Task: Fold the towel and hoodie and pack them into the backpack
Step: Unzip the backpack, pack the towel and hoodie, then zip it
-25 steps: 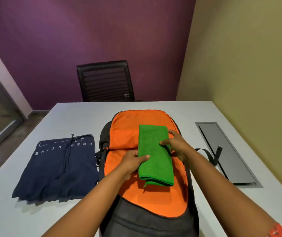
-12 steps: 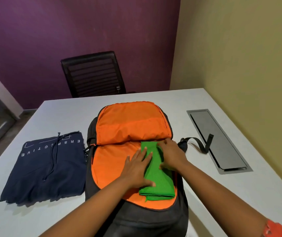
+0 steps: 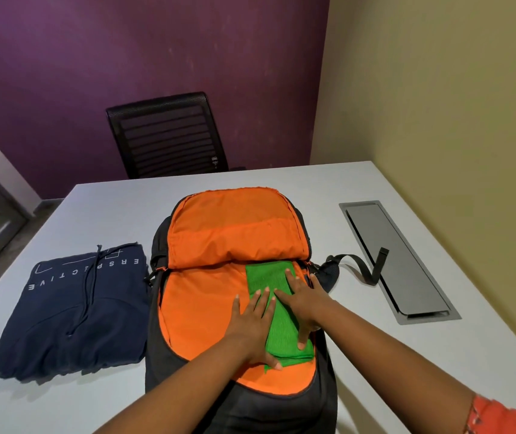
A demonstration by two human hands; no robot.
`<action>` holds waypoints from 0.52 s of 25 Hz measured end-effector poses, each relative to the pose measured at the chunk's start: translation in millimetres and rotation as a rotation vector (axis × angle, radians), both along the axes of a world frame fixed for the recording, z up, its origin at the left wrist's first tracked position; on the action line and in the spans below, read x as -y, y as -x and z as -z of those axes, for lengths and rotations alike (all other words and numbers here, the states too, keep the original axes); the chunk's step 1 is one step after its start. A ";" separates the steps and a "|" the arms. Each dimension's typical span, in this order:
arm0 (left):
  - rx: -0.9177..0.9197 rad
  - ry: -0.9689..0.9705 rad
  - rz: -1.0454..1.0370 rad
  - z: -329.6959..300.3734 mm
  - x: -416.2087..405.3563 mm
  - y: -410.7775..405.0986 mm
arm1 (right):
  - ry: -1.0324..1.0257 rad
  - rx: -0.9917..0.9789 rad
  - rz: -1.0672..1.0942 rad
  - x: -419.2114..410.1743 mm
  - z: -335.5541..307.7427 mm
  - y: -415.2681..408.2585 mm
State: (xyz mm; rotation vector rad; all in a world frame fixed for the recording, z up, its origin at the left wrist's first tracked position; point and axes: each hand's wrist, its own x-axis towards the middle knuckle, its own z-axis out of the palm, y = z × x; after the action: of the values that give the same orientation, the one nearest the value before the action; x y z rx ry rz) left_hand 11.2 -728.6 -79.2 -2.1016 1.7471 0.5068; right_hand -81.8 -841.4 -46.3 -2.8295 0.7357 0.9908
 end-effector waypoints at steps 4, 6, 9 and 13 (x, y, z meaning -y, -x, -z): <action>-0.068 -0.040 -0.016 2.6 2.2 -2.4 | 0.000 -0.063 -0.014 4.2 4.7 -1.5; -0.122 -0.054 -0.019 4.1 -0.3 -6.7 | -0.003 -0.093 -0.019 2.0 6.8 -5.1; -0.171 -0.076 -0.010 -2.4 -4.4 -18.5 | -0.036 -0.177 0.024 3.0 1.8 -18.3; -0.195 0.039 -0.039 -35.9 -13.2 -45.7 | -0.052 -0.105 0.072 -0.9 -36.2 -53.1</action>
State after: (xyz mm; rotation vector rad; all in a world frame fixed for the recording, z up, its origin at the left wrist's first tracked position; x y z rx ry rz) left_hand 56.9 -715.4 -43.3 -2.1801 1.8372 0.7156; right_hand -28.7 -840.5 -10.0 -2.7040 0.8032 1.1367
